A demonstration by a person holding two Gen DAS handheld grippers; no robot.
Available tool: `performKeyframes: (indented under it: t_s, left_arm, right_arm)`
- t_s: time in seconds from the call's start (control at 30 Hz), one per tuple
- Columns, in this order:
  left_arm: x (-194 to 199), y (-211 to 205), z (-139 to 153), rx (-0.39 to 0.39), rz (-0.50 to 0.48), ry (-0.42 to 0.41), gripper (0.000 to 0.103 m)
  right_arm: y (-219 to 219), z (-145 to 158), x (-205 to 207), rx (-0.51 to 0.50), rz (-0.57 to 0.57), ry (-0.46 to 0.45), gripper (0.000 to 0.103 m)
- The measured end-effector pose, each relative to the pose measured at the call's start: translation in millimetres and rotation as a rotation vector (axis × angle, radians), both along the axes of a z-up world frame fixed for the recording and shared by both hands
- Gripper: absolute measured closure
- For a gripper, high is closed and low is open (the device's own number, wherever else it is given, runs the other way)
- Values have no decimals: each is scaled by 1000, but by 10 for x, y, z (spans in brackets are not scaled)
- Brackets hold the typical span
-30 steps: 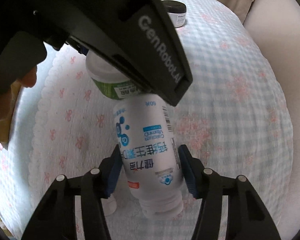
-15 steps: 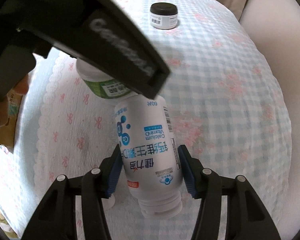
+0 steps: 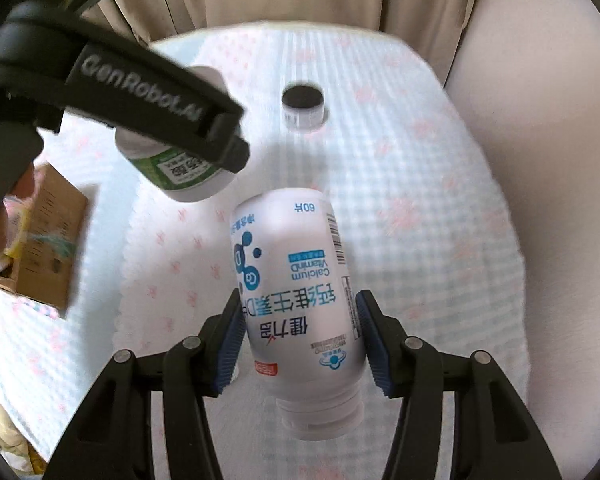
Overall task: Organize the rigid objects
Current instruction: 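Carry the jar and vitamin bottle over the cardboard box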
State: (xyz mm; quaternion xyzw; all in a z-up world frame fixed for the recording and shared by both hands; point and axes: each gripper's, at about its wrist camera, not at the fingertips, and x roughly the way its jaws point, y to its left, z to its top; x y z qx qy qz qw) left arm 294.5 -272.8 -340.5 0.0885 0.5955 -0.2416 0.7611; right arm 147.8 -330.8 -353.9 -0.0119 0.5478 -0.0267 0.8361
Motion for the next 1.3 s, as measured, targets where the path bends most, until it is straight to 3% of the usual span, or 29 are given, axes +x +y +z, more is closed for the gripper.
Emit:
performKeyframes:
  t_s: [0.27, 0.4, 0.57, 0.87, 1.1, 1.3]
  left_arm:
    - [-396, 575, 1096, -107, 124, -145, 33]
    - [-592, 948, 1430, -122, 195, -193, 34]
    - [-843, 1535, 1715, -104, 289, -216, 34]
    - [-1140, 2646, 1921, -91, 394, -230, 34]
    - [-1187, 3584, 1895, -111, 374, -224, 34]
    - [-1022, 4324, 1649, -100, 317, -191, 34]
  right_arm:
    - [194, 1143, -251, -18, 48, -126, 53]
    - [319, 1602, -357, -20, 112, -184, 53]
    - [517, 1913, -394, 13, 158, -211, 53]
    - [1358, 2254, -449, 57, 229, -243, 53]
    - [2193, 2365, -378, 85, 235, -245, 53]
    - [2937, 2186, -166, 107, 160, -203, 53]
